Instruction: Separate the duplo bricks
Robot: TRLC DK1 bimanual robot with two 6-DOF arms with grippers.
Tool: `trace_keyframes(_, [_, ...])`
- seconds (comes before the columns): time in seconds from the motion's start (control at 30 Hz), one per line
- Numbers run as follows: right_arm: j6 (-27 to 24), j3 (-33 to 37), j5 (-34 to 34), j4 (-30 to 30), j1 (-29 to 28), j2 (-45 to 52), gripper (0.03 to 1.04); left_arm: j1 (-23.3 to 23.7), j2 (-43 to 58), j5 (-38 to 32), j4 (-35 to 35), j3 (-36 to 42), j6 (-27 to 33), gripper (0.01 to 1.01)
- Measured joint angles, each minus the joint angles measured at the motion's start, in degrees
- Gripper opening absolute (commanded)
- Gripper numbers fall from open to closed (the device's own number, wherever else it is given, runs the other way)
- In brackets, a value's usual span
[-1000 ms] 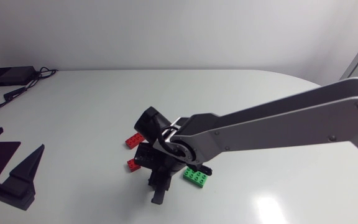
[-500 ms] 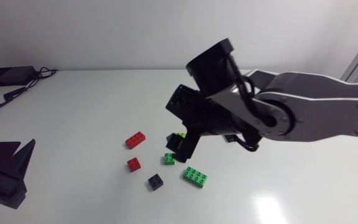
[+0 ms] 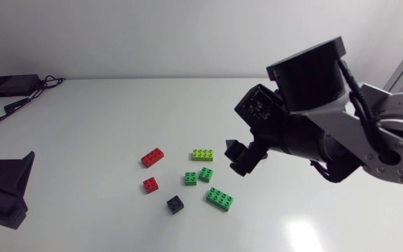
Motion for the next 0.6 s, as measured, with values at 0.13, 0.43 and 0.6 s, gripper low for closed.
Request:
trace_keyframes(0.13, [1.31,-3.10,3.54,1.09,-0.85,-3.37,1.00,0.02,0.00,-0.57,0.04,-0.48,-0.85,0.987])
trace_keyframes(0.43, [3.06,-7.26,8.79,4.66,-4.87,-10.40,1.00,0.37,0.04,-4.72,7.80,-3.06,-1.01,0.985])
trace_keyframes(0.6, [3.23,-9.64,9.42,5.03,-9.22,-13.05,1.00,0.35,0.04,-4.92,9.92,-4.66,-2.80,0.985])
